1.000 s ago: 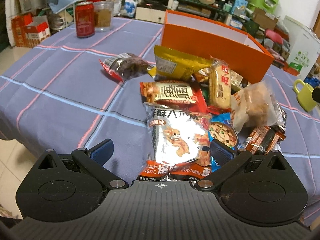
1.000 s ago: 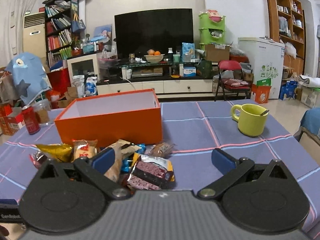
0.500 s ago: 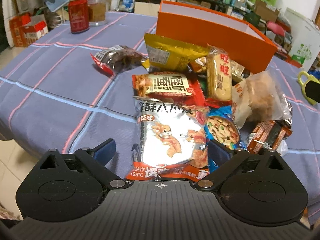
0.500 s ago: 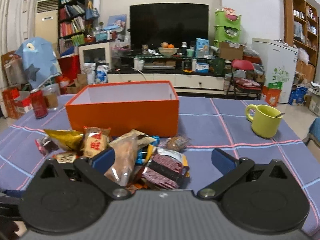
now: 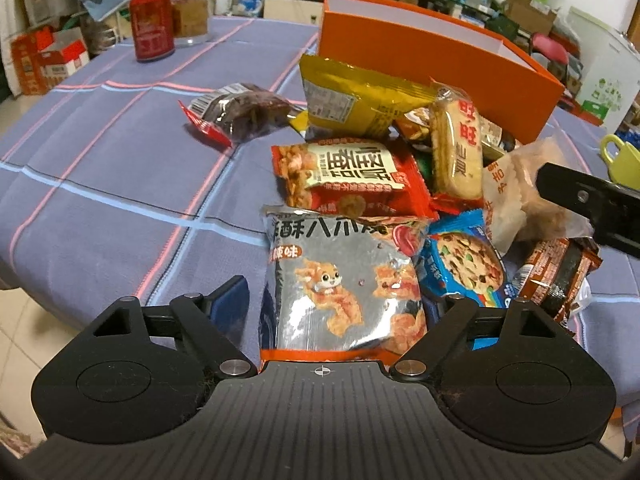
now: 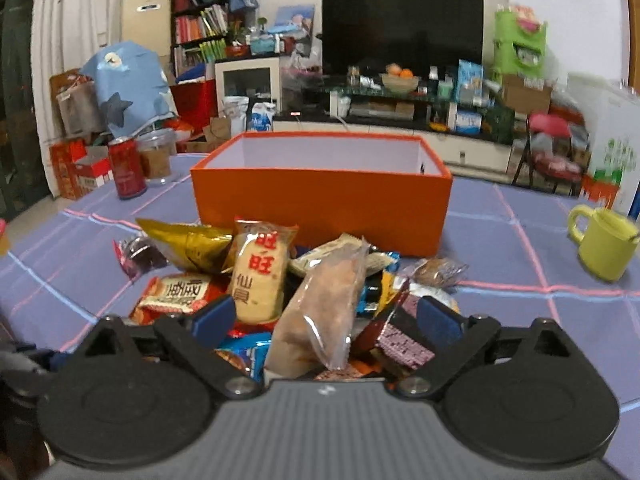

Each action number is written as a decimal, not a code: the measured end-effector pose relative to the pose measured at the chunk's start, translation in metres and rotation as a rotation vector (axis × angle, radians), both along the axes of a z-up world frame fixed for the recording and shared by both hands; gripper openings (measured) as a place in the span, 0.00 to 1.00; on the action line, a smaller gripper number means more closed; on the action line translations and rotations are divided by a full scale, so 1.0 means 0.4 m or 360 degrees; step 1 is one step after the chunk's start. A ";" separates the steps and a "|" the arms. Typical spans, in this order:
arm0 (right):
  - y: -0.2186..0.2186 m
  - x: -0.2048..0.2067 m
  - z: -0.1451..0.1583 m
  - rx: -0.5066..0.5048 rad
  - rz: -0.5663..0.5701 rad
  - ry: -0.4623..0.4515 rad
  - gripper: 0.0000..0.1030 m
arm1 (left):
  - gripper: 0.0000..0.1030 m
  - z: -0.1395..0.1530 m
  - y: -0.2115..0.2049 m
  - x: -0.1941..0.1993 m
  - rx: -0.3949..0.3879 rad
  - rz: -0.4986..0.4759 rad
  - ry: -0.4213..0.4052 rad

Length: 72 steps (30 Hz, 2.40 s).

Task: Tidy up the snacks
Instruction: 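Grasp the clear pastry bag with right gripper while left grasps silver cartoon snack bag, then carry both held bags over the orange box and open both grippers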

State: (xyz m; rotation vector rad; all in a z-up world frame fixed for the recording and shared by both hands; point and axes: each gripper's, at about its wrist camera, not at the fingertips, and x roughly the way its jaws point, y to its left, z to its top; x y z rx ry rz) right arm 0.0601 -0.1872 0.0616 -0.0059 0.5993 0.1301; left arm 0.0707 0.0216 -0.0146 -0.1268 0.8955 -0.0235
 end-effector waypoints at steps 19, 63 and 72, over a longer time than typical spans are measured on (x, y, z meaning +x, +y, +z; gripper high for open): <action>-0.015 0.106 -0.088 0.0278 -0.0008 0.0277 0.54 | 0.56 -0.001 0.003 0.009 0.0002 -0.0040 -0.0014; -0.004 0.043 0.009 0.0170 0.0043 0.0042 0.37 | 0.36 0.067 0.059 0.005 0.0078 0.0043 -0.0106; 0.016 0.021 0.031 0.0079 0.0110 -0.0047 0.34 | 0.36 0.082 0.062 -0.003 0.0071 0.0026 -0.0136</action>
